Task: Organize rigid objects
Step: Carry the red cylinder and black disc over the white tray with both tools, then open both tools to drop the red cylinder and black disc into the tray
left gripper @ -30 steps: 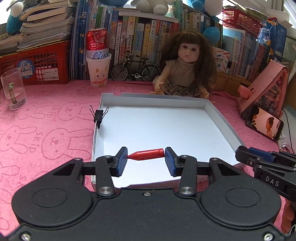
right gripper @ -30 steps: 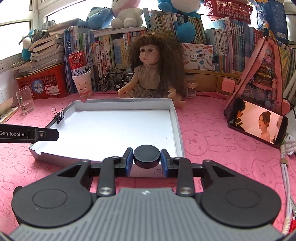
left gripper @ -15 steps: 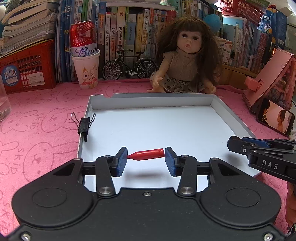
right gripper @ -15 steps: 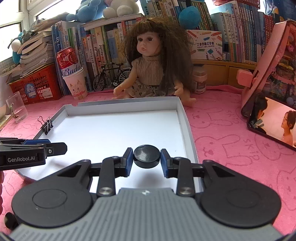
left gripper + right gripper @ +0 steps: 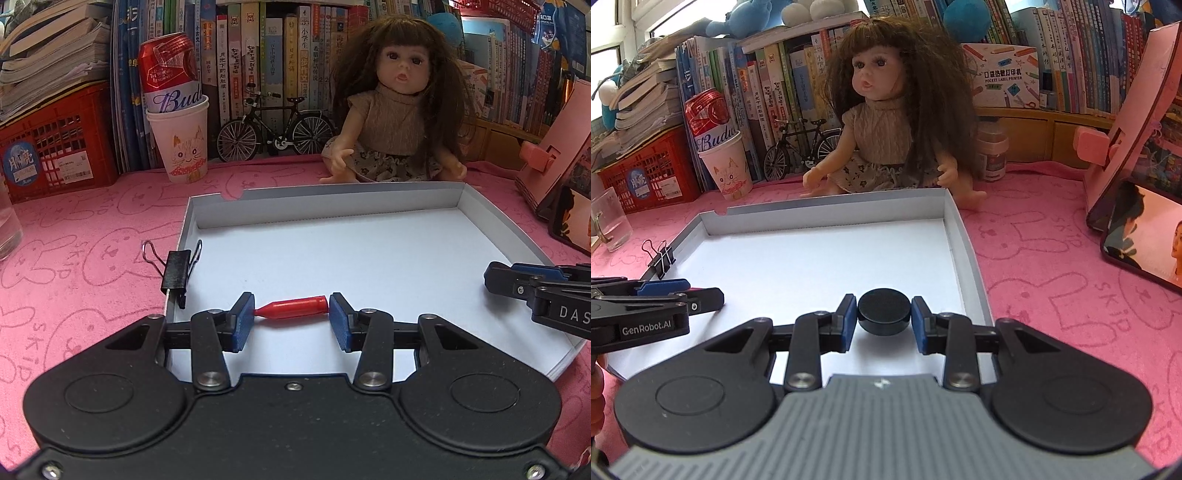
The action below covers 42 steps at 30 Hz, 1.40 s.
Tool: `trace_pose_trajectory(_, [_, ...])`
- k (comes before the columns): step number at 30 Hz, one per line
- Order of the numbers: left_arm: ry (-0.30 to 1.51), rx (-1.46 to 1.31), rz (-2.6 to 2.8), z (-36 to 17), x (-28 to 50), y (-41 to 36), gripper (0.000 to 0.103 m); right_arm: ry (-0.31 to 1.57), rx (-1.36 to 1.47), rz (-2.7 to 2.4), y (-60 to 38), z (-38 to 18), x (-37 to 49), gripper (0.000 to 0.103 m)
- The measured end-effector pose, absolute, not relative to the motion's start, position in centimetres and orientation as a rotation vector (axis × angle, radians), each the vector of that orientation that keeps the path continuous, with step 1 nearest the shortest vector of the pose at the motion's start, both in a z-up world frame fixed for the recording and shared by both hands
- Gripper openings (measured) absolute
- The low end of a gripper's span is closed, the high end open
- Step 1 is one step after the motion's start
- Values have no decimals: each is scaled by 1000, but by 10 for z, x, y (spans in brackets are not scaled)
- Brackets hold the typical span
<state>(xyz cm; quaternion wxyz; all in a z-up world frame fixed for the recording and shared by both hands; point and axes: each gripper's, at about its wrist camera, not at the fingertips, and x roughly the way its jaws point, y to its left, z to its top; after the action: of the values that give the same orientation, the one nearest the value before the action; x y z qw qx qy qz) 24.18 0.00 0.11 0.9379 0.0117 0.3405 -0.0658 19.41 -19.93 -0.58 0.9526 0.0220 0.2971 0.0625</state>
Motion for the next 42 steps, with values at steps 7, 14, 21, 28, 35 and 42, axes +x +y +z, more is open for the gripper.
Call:
trace_pose_trajectory(7, [689,39,-127,0,256,2,42,607,26,131,-194,-8,202,37])
trace_pose_trajectory(14, [690,38,-130,-1,264,5,42,613,4,143,-189,-9,208,37])
trace_pose_trajectory(21, [695,40,-135,-1,263,5,43,622,0,143,-186,-13,210,37])
trace_pose_trajectory(28, [708,10,-148,3,257,6,63,627,38,156,-188,-10,208,56])
trace_pose_trajectory(35, [670,26,-154,17,241,2,78,614,53,149,-190,1,197,69])
trace_pose_trajectory(42, [647,22,-175,29,219,1,86,590,71,135,-194,12,183,83])
